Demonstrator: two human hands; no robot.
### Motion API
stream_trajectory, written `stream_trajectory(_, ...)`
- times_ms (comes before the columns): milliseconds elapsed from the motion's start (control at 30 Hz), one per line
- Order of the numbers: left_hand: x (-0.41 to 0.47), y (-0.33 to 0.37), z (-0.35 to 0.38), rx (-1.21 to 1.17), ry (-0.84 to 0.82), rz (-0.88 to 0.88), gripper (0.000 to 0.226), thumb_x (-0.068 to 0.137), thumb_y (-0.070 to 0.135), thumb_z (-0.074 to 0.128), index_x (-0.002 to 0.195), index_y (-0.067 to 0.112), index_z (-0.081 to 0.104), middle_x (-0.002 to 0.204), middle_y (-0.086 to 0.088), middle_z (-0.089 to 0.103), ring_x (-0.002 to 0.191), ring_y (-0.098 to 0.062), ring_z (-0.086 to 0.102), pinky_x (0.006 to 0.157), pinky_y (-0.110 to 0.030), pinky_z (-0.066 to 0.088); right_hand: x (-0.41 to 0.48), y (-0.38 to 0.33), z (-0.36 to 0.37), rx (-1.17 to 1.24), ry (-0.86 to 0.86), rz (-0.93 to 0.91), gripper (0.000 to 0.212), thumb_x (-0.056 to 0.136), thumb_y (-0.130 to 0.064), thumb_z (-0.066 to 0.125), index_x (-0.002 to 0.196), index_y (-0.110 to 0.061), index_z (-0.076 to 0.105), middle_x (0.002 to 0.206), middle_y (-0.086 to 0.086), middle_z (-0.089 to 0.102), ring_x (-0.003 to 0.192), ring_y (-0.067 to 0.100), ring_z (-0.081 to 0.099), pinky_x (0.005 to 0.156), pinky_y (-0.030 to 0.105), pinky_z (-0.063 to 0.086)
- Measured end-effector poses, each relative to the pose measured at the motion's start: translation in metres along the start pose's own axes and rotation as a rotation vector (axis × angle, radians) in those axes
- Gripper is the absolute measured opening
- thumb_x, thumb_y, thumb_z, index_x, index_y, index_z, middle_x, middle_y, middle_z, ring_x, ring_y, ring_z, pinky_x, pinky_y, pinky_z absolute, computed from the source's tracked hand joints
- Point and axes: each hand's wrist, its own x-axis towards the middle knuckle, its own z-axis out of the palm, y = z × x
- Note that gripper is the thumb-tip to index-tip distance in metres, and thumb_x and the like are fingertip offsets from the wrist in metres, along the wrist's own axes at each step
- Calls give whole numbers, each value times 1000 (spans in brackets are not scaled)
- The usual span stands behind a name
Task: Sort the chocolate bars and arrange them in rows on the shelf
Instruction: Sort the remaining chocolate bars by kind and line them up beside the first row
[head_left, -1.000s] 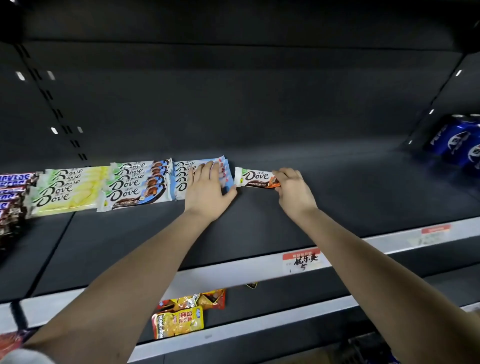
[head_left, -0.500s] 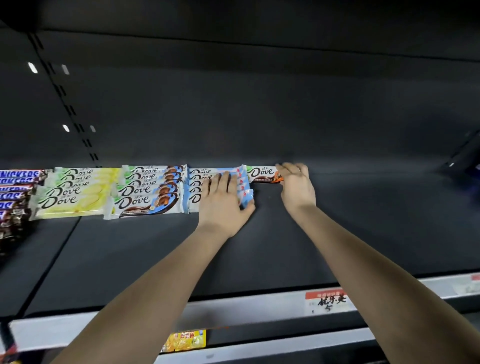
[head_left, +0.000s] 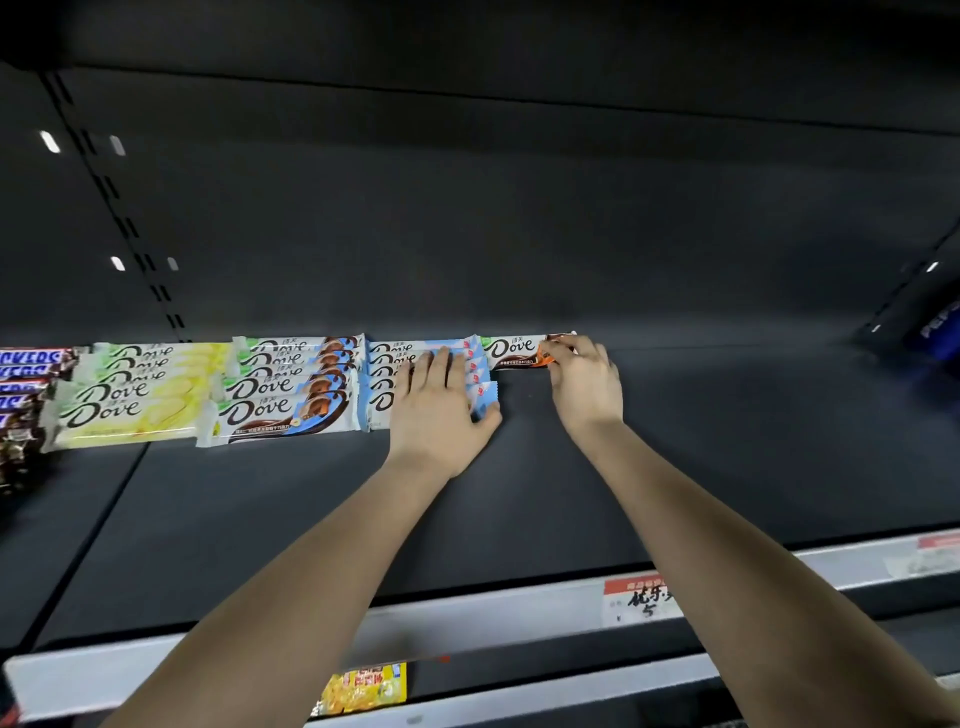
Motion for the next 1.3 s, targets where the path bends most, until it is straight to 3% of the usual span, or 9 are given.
stream_trajectory(167, -1, 0, -3, -17, -18, 2, 74, 89, 56, 34, 147, 12, 21, 154, -6, 22, 143, -23, 14, 117, -38, 3, -18, -9, -8, 35, -76, 12, 36, 97, -18, 39, 131, -18, 52, 139, 4, 45, 122, 25, 41, 92, 37, 42)
stream_trajectory(400, -11, -12, -18, -52, -34, 115, 65, 94, 47, 34, 147, 12, 21, 155, -5, 23, 144, -19, 13, 117, -33, -4, -49, -30, -28, 48, -103, -95, 35, 96, -20, 40, 127, -14, 55, 140, 3, 44, 121, 24, 47, 94, 33, 42)
stream_trajectory(567, -23, -53, -40, -8, -32, 83, 68, 93, 51, 30, 147, 10, 23, 155, -7, 23, 145, -20, 12, 119, -36, -1, -58, -53, -36, 9, -124, -163, 36, 98, -24, 37, 129, -15, 53, 140, 3, 43, 119, 26, 48, 98, 32, 37)
stream_trajectory(733, -42, -100, -65, 79, -15, 65, 66, 95, 48, 32, 147, 10, 20, 155, -5, 21, 145, -19, 10, 118, -36, -2, -63, -118, -30, 41, -124, -254, 38, 100, -27, 35, 131, -14, 52, 147, 6, 37, 132, 24, 37, 109, 31, 26)
stream_trajectory(867, -56, -148, -84, 117, -7, 4, 64, 95, 47, 33, 148, 13, 20, 155, -5, 21, 145, -21, 11, 119, -38, -1, -68, -183, -20, 117, -120, -317, 37, 98, -31, 40, 128, -16, 54, 142, 4, 43, 127, 26, 42, 105, 33, 31)
stream_trajectory(1133, -99, -260, -124, 156, 30, -188, 62, 95, 47, 34, 147, 16, 23, 156, -4, 19, 145, -23, 10, 117, -41, 0, -78, -295, 3, 117, -219, -507, 41, 98, -37, 39, 134, -21, 47, 147, 2, 35, 132, 24, 35, 108, 35, 27)
stream_trajectory(1300, -130, -325, -148, 210, 81, -299, 64, 90, 50, 32, 144, 16, 33, 153, -7, 29, 142, -26, 20, 117, -42, 7, -88, -370, 20, 149, -259, -593, 42, 98, -38, 38, 135, -21, 46, 148, 2, 34, 132, 25, 35, 108, 34, 26)
